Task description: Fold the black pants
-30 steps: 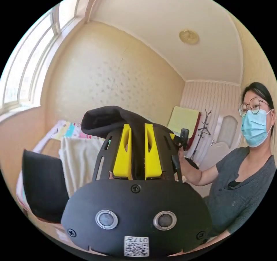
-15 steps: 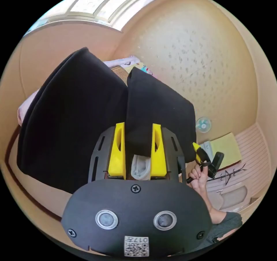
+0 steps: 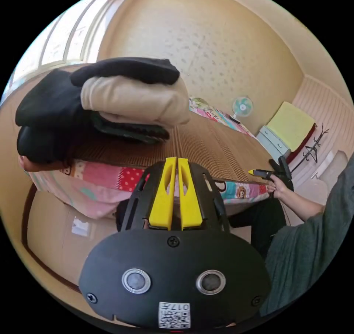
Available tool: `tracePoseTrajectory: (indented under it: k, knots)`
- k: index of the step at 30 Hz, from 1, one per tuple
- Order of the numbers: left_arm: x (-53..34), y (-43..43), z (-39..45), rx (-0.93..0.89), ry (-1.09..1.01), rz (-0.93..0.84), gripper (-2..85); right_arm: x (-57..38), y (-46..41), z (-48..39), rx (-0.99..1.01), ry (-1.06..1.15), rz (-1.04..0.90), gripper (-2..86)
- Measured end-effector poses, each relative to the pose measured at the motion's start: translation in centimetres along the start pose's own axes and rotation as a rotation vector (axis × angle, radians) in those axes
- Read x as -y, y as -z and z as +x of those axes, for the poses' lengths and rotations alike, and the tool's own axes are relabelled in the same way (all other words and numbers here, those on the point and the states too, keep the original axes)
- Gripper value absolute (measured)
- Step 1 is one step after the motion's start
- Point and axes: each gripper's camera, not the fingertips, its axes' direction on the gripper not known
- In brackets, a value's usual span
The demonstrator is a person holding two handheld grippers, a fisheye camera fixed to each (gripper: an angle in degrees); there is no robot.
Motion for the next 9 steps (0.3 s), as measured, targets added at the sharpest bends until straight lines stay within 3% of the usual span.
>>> tracePoseTrajectory:
  k: [3,5,7,9]
  knots:
    - [-2.1,-4.0,3.2,-0.154,-0.024,-0.068,-0.9,-2.4,7.3,5.5,-0.108,-0.185,0.159,1.2]
    - [-1.6,-6.9,3.9,-0.353,-0.001,-0.104,-1.0,-3.4,10.9,8.9,-0.210,-0.306,0.215,1.9]
    - [-0.1,-8.6,4.7,-0.423,-0.051,-0.145,-1.0,-4.3,14.1,12.0,-0.300,-0.417,0.280,3.3]
    - [2.0,-9.4,5.6,-0.369,-0.101,-0.163,-1.0,-5.7,17.8,16.6,-0.346,-0.544,0.374,5.4]
